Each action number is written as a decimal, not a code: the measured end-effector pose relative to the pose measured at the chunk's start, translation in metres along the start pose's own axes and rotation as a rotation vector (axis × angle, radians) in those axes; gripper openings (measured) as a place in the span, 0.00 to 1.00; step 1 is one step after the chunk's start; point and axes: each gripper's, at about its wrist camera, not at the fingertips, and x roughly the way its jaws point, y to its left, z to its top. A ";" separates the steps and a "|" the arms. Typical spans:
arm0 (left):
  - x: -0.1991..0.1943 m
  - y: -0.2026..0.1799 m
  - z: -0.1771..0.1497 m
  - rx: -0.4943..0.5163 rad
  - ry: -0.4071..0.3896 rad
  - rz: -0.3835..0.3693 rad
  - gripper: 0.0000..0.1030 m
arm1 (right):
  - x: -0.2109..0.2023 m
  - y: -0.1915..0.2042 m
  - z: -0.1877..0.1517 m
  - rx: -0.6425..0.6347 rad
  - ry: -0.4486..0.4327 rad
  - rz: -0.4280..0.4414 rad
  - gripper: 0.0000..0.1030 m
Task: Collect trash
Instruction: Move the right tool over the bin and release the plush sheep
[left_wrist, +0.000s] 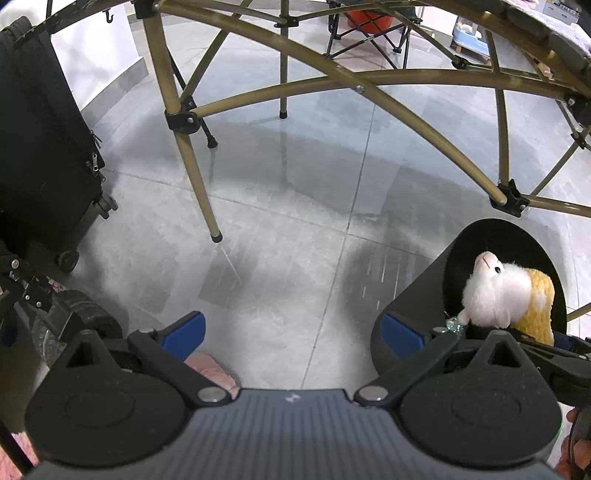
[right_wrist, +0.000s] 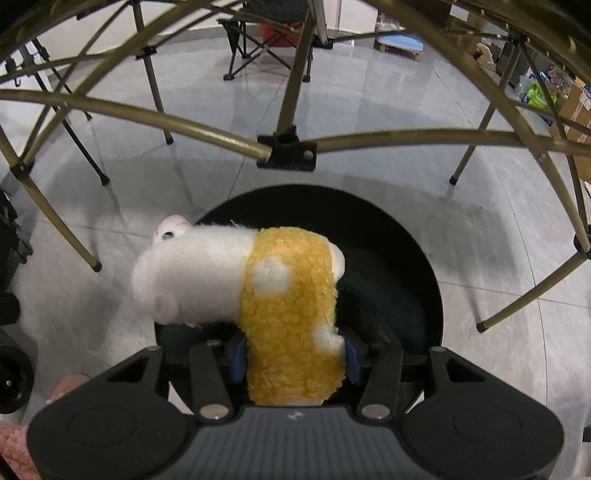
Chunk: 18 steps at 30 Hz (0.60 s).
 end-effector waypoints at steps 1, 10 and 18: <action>0.001 0.001 0.000 -0.002 0.001 0.002 1.00 | 0.003 0.000 0.000 0.003 0.010 -0.005 0.48; 0.005 0.004 -0.001 -0.004 0.015 0.011 1.00 | 0.020 -0.002 -0.002 0.028 0.067 -0.027 0.48; 0.005 0.004 -0.001 -0.003 0.015 0.008 1.00 | 0.028 -0.010 -0.003 0.076 0.096 -0.013 0.56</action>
